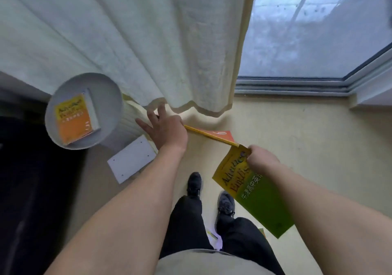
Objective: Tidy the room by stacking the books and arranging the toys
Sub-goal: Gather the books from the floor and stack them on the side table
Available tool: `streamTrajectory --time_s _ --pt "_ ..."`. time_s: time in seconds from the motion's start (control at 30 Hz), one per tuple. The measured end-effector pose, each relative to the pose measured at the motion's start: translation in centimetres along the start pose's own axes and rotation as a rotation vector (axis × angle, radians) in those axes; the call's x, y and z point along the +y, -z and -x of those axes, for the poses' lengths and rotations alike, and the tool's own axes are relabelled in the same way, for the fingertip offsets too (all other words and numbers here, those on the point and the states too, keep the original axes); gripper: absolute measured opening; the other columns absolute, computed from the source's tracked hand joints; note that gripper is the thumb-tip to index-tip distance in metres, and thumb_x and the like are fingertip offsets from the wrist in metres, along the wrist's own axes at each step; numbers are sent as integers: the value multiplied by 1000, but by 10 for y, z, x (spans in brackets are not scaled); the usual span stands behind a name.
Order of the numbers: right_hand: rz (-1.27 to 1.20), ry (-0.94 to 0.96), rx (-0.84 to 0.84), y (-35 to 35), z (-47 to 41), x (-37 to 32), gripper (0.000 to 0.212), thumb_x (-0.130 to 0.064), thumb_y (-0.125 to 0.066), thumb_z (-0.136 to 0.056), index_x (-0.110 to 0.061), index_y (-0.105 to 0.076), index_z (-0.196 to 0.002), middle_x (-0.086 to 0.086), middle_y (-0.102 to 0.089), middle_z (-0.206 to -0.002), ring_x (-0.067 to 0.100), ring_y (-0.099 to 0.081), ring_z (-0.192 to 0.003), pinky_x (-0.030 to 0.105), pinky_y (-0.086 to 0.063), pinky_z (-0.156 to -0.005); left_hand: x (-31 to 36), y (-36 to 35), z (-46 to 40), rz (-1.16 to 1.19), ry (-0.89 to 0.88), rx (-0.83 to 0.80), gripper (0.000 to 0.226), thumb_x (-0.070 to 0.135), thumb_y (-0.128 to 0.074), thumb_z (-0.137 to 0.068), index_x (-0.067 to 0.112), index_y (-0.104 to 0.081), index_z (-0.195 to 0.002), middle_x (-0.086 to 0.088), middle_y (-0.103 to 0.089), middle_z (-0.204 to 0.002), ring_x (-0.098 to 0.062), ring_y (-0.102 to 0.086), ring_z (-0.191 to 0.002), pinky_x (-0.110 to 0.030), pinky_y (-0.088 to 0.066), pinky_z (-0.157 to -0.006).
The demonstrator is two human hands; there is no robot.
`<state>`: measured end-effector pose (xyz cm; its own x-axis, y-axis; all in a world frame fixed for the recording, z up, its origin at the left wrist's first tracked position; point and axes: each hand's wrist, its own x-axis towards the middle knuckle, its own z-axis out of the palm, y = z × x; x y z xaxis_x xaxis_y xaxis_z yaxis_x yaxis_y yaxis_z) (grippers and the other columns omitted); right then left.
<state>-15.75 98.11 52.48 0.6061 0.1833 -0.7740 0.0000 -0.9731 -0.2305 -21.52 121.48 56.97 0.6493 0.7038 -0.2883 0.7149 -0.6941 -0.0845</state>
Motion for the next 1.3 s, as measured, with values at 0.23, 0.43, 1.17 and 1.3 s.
streamTrajectory --time_s 0.23,0.43,1.17,1.3 --pt "65 160 114 -8 48 -127 21 -18 -37 -95 -21 -52 -110 1 -60 -97 24 -61 -91 38 -53 -83 -143 49 28 -66 17 100 25 25 -51 -98 33 -74 -98 -3 -10 -164 -40 2 -150 -72 0 -114" --pt "97 303 140 -55 72 -255 22 -20 -39 -93 -21 -53 -110 -1 -63 -93 21 -61 -85 40 -54 -80 -273 61 21 -210 -13 235 14 32 -60 -93 38 -71 -87 -7 -1 -165 -45 2 -149 -74 2 -113" --pt "-346 328 114 -164 53 -582 20 -19 -41 -94 -17 -55 -108 8 -65 -97 29 -63 -87 40 -54 -79 -595 103 -161 510 -4 161 26 20 -50 -100 21 -70 -117 -10 -61 -120 -29 -62 -99 -42 -53 -86" --pt "-341 281 127 -172 32 -619 23 -17 -42 -93 -15 -58 -109 7 -66 -89 28 -64 -79 35 -53 -69 -614 79 -192 868 123 -77 29 15 -46 -95 24 -69 -111 -2 -66 -115 -20 -65 -96 -35 -56 -84"
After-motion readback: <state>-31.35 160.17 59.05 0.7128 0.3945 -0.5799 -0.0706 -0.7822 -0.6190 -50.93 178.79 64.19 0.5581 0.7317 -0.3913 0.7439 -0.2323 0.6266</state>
